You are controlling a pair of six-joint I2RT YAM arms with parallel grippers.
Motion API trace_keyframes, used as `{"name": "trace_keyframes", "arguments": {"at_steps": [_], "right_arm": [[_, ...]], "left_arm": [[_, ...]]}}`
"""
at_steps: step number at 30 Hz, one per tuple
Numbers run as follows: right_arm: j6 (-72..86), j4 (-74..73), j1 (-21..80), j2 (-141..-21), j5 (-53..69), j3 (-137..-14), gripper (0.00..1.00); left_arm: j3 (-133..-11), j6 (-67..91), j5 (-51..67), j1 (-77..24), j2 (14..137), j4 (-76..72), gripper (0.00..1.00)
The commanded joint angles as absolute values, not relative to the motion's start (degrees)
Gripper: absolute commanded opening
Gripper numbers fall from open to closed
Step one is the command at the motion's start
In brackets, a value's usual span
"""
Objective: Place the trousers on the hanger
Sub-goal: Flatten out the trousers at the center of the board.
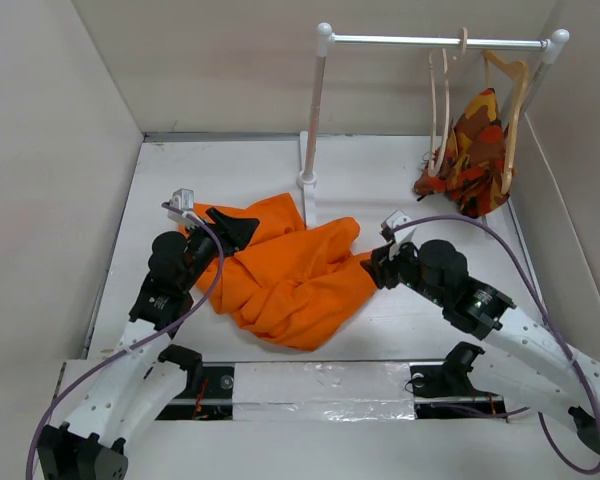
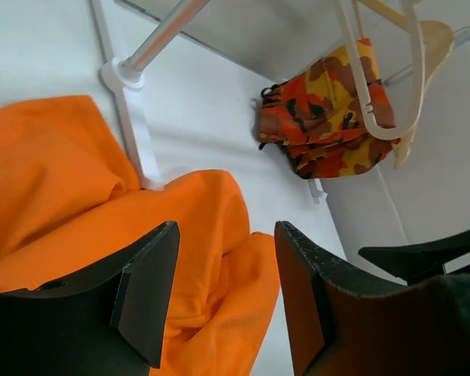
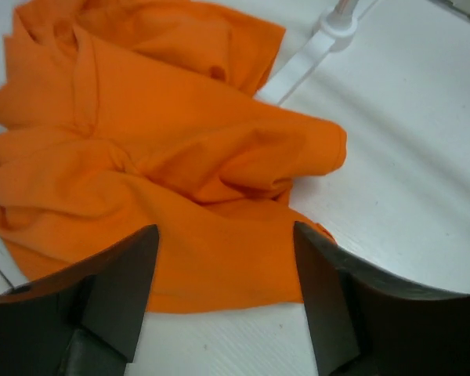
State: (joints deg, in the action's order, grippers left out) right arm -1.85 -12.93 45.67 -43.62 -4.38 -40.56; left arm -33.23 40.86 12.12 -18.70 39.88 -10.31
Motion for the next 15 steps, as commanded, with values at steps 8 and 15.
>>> {"name": "trace_keyframes", "arguments": {"at_steps": [8, 15], "right_arm": [[7.6, -13.4, 45.4, -42.0, -11.9, -33.1, 0.00], [10.9, -14.6, 45.4, -42.4, -15.8, -30.4, 0.77]], "left_arm": [[-29.7, 40.5, 6.1, -18.8, 36.6, -5.9, 0.43], [-28.3, 45.3, -9.2, -18.8, 32.5, 10.2, 0.36]]}}
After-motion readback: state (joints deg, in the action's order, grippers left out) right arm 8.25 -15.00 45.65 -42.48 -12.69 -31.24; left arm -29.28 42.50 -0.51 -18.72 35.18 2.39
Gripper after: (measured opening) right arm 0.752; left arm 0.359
